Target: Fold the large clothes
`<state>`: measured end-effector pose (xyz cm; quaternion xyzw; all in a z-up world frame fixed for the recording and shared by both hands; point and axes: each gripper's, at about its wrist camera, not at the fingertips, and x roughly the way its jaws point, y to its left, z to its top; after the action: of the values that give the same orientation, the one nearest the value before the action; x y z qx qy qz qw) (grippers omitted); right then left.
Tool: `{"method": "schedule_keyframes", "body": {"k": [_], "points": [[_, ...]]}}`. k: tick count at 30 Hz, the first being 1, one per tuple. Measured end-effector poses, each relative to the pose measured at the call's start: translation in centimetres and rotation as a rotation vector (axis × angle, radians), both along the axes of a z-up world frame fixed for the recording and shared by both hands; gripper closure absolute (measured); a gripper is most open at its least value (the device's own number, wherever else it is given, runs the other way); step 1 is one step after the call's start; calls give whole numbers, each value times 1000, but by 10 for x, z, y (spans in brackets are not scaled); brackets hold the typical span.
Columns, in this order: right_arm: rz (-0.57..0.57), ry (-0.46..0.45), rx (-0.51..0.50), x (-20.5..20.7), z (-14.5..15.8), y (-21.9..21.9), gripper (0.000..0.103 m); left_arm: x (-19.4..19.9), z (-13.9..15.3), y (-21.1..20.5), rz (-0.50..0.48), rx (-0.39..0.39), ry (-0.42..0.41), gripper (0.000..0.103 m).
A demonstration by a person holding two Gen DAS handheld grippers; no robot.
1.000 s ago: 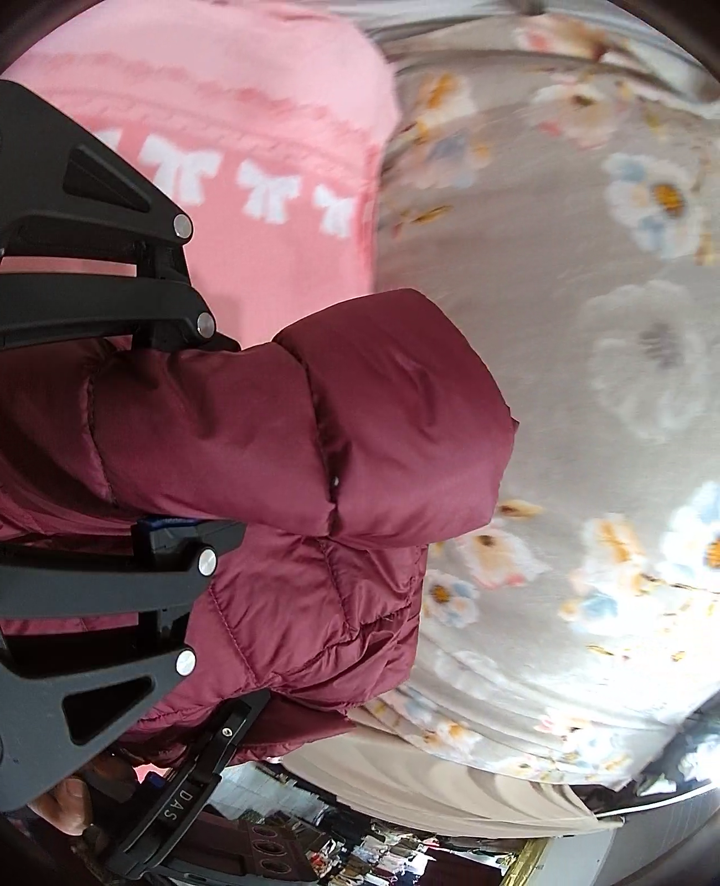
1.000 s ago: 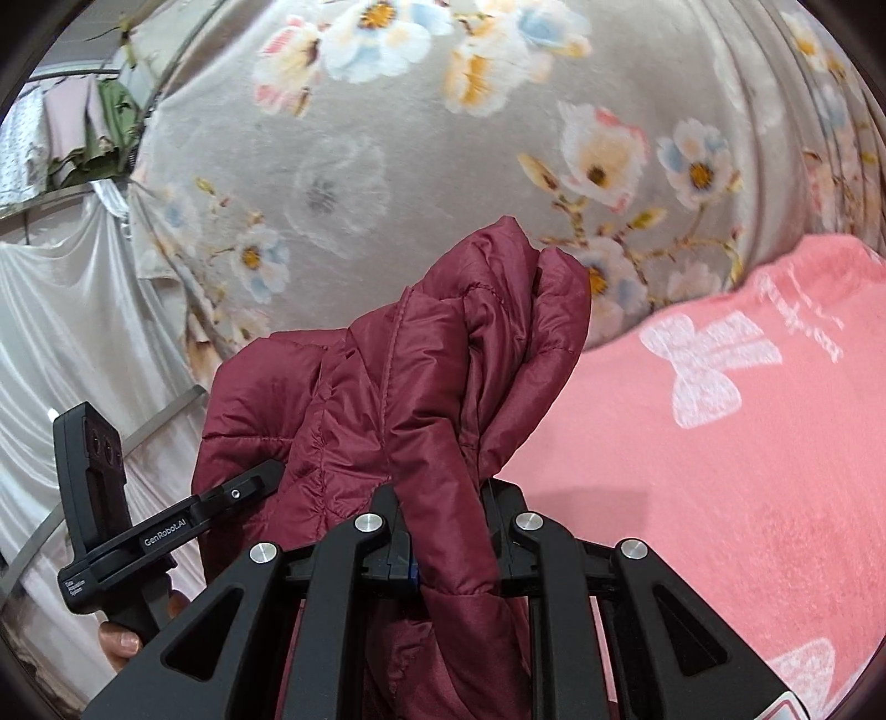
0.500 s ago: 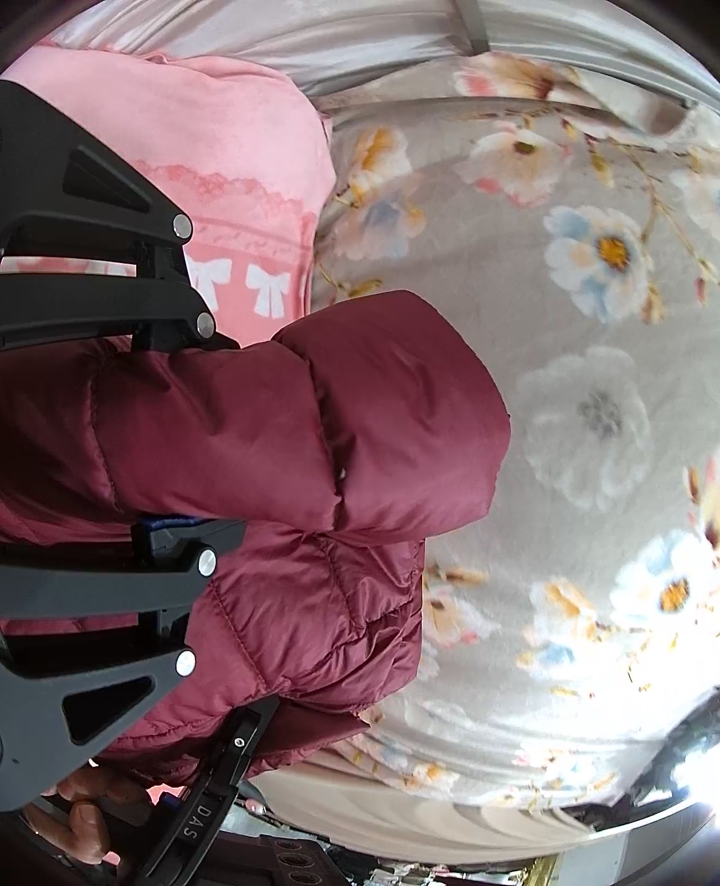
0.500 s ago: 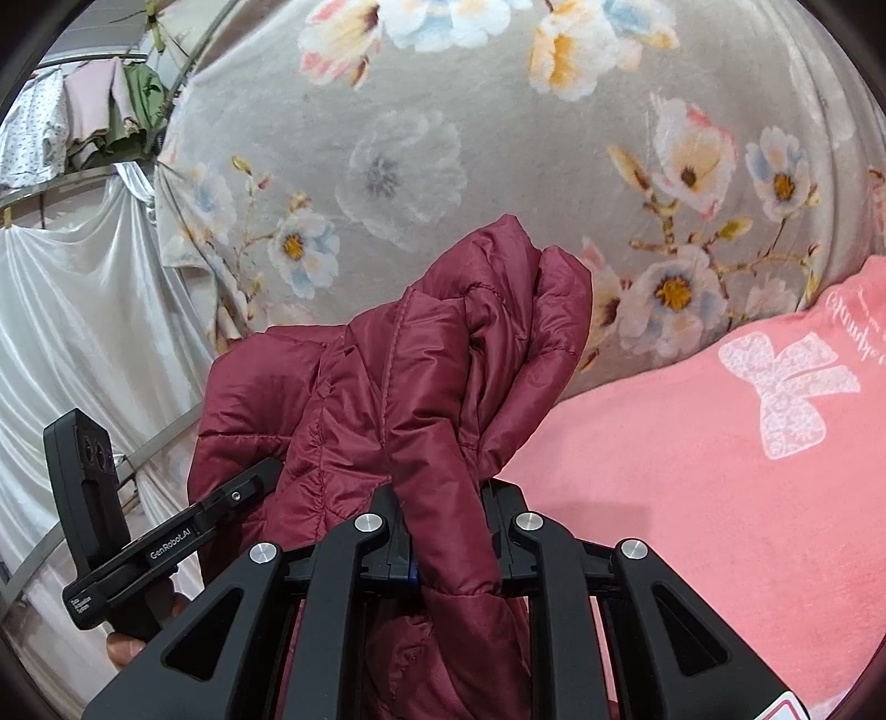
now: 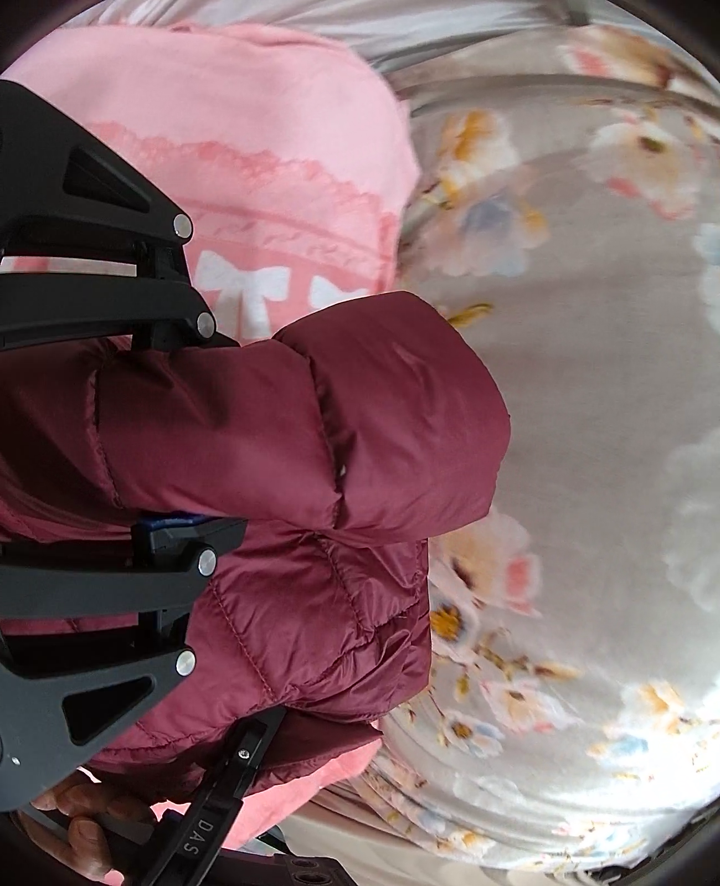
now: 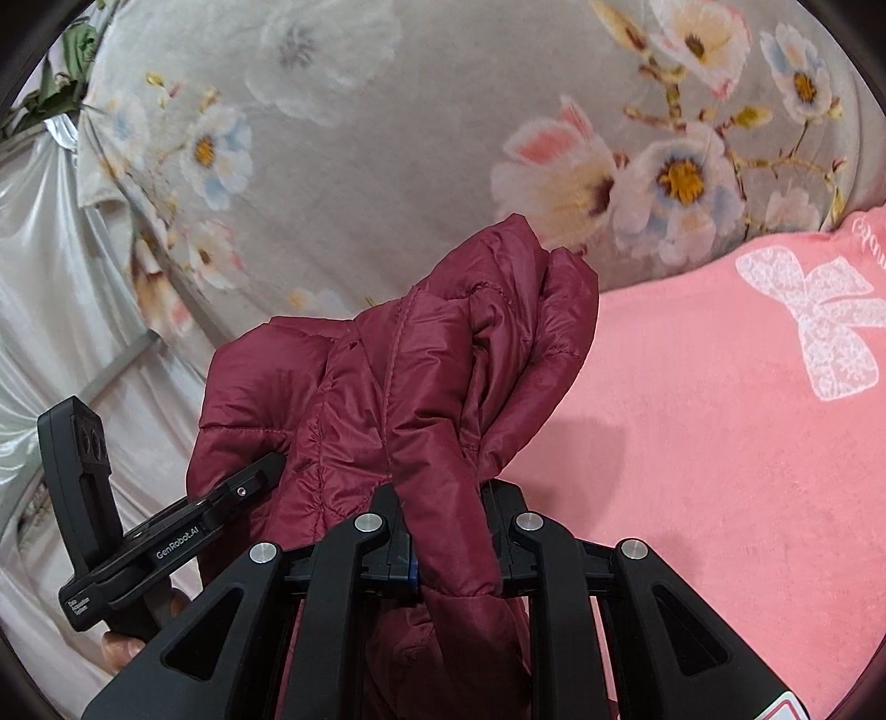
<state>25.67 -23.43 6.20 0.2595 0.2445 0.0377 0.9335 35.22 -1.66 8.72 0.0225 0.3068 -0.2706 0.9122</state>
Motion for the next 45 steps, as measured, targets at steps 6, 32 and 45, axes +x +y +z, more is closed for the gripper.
{"method": "schedule_keyframes", "body": {"k": [6,32,45], "points": [[-7,77,0,30,-43,-5,88,32,-44,-7,-2,30,66,70],[-57,228,-18,71,-130,-20,70,85,-139,-9,115,67,213,36],[-159,192,-175,9,-63,-24,84,32,-66,30,269,130,99,23]]}}
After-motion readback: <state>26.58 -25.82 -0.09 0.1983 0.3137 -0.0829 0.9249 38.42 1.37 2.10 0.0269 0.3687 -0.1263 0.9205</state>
